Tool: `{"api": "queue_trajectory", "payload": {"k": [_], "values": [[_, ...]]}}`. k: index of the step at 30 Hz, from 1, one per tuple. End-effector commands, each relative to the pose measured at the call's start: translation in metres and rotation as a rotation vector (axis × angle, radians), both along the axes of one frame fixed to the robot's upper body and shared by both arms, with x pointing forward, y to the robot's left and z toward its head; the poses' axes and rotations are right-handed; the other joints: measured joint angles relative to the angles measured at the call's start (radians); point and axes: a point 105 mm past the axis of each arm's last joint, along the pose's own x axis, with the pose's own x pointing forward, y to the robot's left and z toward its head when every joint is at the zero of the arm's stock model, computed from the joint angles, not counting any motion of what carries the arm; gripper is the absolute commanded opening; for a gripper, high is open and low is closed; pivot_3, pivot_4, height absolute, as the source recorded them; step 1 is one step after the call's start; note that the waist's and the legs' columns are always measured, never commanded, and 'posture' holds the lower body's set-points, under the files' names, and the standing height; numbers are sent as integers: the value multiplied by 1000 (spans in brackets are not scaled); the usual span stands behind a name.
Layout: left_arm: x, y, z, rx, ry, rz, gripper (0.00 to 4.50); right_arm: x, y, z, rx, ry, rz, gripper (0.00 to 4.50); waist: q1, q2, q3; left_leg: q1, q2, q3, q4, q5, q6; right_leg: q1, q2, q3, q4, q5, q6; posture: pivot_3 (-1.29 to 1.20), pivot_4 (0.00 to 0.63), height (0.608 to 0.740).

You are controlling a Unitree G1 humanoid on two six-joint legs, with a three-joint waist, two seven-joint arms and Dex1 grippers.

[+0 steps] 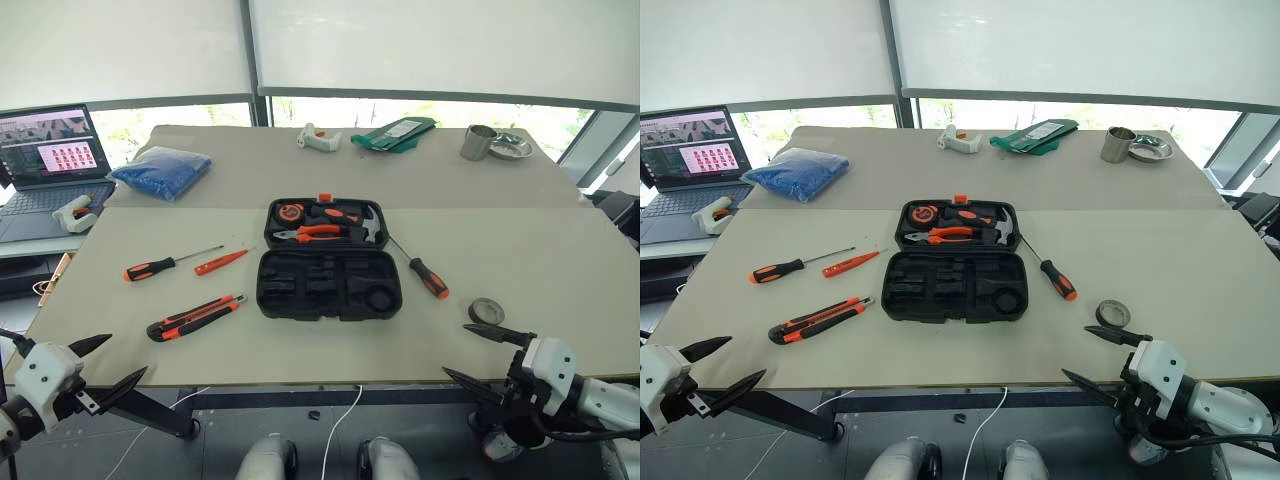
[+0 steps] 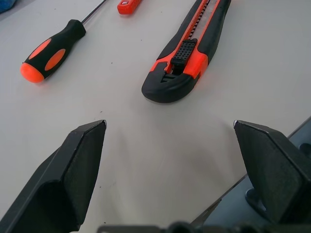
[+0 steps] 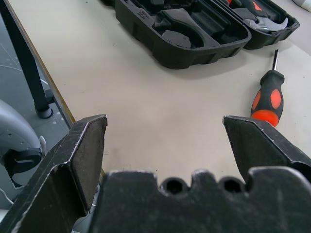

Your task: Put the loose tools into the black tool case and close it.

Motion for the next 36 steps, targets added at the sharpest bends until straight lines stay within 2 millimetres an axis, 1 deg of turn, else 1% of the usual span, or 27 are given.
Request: {"api": "queue_trajectory", "payload": {"k": [1, 5, 8, 10, 12, 15, 17, 18, 20, 22, 24, 27, 29, 32, 34, 36], "values": [[3, 0, 9, 10, -40, 8, 4500, 3, 3, 9, 10, -38, 6, 4427, 0, 0, 0, 0, 0, 0, 0, 0, 0, 0, 0, 0, 0, 0, 0, 0, 150, 740], [4, -1, 12, -33, -43, 29, 4500, 6, 6, 10, 45, -43, 6, 4427, -1, 0, 0, 0, 0, 0, 0, 0, 0, 0, 0, 0, 0, 0, 0, 0, 150, 740], [4, 4, 17, -97, -81, 99, 4500, 13, 12, 19, 104, -65, -25, 4427, -1, 0, 0, 1, 0, 0, 0, 0, 0, 1, 0, 0, 0, 0, 0, 0, 150, 740], [3, 10, 24, -160, -116, 157, 4500, 14, 20, 29, 142, -132, -8, 4427, -1, 0, 0, 1, 0, 0, 0, 0, 0, 0, 0, 0, 1, 0, 0, 0, 150, 740], [-3, 22, 26, -236, -125, 261, 4500, 10, 30, 46, 256, -181, 48, 4427, -4, -1, 0, 1, 0, 0, 0, 0, 0, 0, 0, 0, 1, 0, 0, 0, 150, 740], [-18, 40, 23, -316, -131, 421, 4500, 10, 39, 64, 411, -153, 78, 4427, -6, -1, 0, 1, 1, 0, 0, 0, 0, 5, 1, 1, 1, 0, 1, 0, 150, 740], [-32, 55, 15, -368, -126, 542, 4500, 12, 43, 75, 453, -185, 80, 4427, -6, -1, 0, 3, 1, 0, 0, 0, 0, 7, 1, 1, 0, 0, 0, 0, 150, 740], [-36, 59, 12, -383, -120, 580, 4500, 12, 45, 78, 459, -194, 83, 4427, -5, -1, 0, 3, 1, 0, 0, 0, 0, 7, 1, 1, 0, 0, 0, 0, 150, 740], [-45, 65, 4, -416, -89, 646, 4500, 11, 49, 82, 470, -211, 90, 4427, -2, -2, 0, 4, 1, -1, 0, 0, 0, 5, 0, 0, 0, 0, 0, 0, 150, 740], [-48, 67, 2, -437, -81, 677, 4500, 10, 52, 83, 474, -215, 96, 4427, 5, -2, 0, 4, 1, -1, 0, 0, 0, 5, 0, 0, 0, 0, 0, 0, 150, 740], [-41, 66, 10, -484, -100, 661, 4500, 10, 52, 85, 489, -231, 81, 4427, 12, -3, -1, 3, 1, -1, 0, 0, 0, 4, 0, 0, 0, 0, 0, 0, 150, 740], [-20, 55, 24, -519, -91, 578, 4500, 11, 53, 88, 501, -244, 70, 4427, 21, -3, -1, 3, 1, -1, 0, 0, 0, 4, 0, 0, 0, 0, 0, 0, 150, 740], [-2, 48, 35, -500, -92, 523, 4500, 11, 55, 89, 503, -244, 70, 4427, 24, -3, -1, 3, 1, -1, 0, 0, 0, 4, 0, 0, 0, 0, 0, 0, 150, 740], [32, 36, 54, -444, -81, 426, 4500, 12, 56, 89, 507, -245, 60, 4427, 26, -3, -1, 3, 1, -1, 0, 0, 0, 4, 0, 0, 0, 0, 0, 0, 150, 740], [54, 27, 59, -367, -38, 362, 4500, 13, 56, 89, 509, -244, 52, 4427, 26, -3, -1, 4, 0, 0, 1, 0, -1, 5, 1, 0, 1, 0, 0, 0, 150, 740], [79, 24, 61, -268, -10, 306, 4500, 14, 57, 89, 511, -239, 51, 4427, 25, -3, -1, 3, 0, 0, 0, 0, -1, 5, 3, 0, 1, 1, -1, 0, 150, 740]]}}
